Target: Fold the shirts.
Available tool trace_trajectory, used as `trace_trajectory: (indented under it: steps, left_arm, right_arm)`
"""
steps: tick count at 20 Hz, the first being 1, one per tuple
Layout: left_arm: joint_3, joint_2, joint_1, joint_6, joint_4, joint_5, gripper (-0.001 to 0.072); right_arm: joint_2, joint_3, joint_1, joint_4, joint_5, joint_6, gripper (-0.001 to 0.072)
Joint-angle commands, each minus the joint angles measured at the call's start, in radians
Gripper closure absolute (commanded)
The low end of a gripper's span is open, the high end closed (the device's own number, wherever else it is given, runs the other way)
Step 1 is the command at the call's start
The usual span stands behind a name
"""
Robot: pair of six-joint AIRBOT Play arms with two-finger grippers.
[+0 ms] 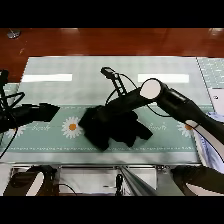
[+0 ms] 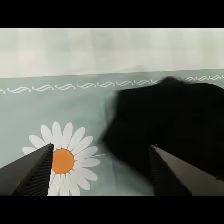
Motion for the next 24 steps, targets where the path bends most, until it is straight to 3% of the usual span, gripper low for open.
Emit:
trace_trajectory:
  steps: [1,4,6,8,10,13,14,18,24]
  left_arm:
    - [-0.002,0.0,0.001,0.0,0.0,-0.05,0.0003]
    - [-0.003,-0.017,0.001,-0.069,0.0,-0.202,0.0004]
    - [-0.034,-0.05,0.001,-0.079,-0.032,-0.327,0.0004]
    - [-0.132,-0.076,0.0,-0.077,-0.067,-0.352,0.0004]
    - [-0.239,-0.116,0.001,-0.073,-0.113,-0.292,0.0004]
    - [-0.316,-0.204,-0.018,0.154,-0.51,-0.16,0.0004]
    - [-0.31,-0.245,-0.054,0.19,-0.549,-0.116,0.0004]
    - [-0.269,-0.453,-0.245,0.196,-0.537,-0.04,0.0004]
    - [-0.079,-0.776,-0.468,0.193,-0.526,0.086,0.0004]
  right_arm:
    - [-0.025,0.042,-0.108,0.071,0.109,-0.023,0.0083]
    - [0.07,0.106,-0.448,-0.027,0.305,-0.009,0.0086]
    - [0.17,0.064,-0.691,-0.183,0.383,0.017,0.0092]
    - [0.298,-0.096,-0.89,-0.271,0.376,0.029,0.0093]
    - [0.426,-0.324,-1.029,-0.256,0.338,0.027,0.0093]
    - [0.56,-0.608,-1.078,-0.225,0.256,0.024,0.0093]
    - [0.579,-0.668,-1.074,-0.202,0.243,0.019,0.0093]
    - [0.586,-0.798,-1.074,-0.127,0.248,-0.015,0.0093]
    - [0.586,-0.81,-1.074,-0.127,0.259,-0.017,0.0093]
